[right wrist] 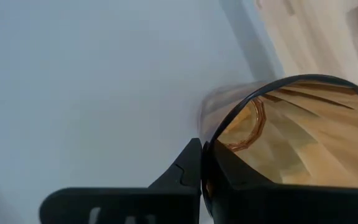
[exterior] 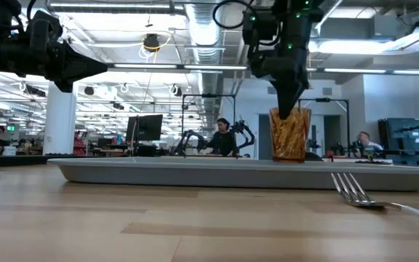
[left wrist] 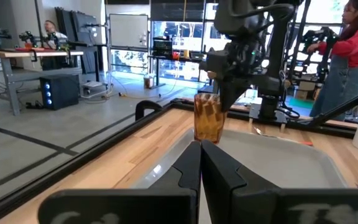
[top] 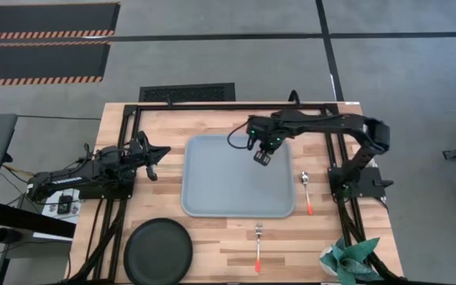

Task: Pick and place plate/cup/fork/spoon on tray
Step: Put the brown cup on the gray serving tray, then put the orange spoon on the left side of the gray serving tray

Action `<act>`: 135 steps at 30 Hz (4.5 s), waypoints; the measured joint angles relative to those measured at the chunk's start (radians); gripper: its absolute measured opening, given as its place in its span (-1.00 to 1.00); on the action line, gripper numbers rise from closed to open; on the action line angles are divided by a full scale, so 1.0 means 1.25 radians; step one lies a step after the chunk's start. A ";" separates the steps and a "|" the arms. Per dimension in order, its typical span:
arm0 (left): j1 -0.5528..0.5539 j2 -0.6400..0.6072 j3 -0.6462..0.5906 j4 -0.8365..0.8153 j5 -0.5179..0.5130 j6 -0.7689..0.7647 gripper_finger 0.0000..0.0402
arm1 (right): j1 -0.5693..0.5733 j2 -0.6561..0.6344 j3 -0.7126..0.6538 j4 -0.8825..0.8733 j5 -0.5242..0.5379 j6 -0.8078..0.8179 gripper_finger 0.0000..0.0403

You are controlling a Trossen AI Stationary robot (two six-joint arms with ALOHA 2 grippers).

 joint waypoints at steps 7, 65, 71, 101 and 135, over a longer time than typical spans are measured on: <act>0.000 0.000 0.000 -0.002 0.000 0.001 -1.00 | -0.030 0.016 0.004 -0.026 -0.009 -0.026 -0.91; 0.000 0.000 0.000 -0.002 0.000 -0.009 -1.00 | -0.068 0.022 0.003 -0.055 -0.060 0.028 -0.57; 0.000 0.000 0.000 -0.003 0.000 -0.009 -1.00 | -0.068 0.022 0.003 -0.058 -0.059 0.025 -0.56; 0.000 0.000 0.000 -0.003 0.000 -0.011 -1.00 | -0.023 -0.056 0.047 -0.051 0.001 0.035 -0.13; 0.000 0.000 0.000 -0.002 0.000 -0.008 -1.00 | 0.646 -0.341 -0.577 0.046 0.083 1.282 -0.28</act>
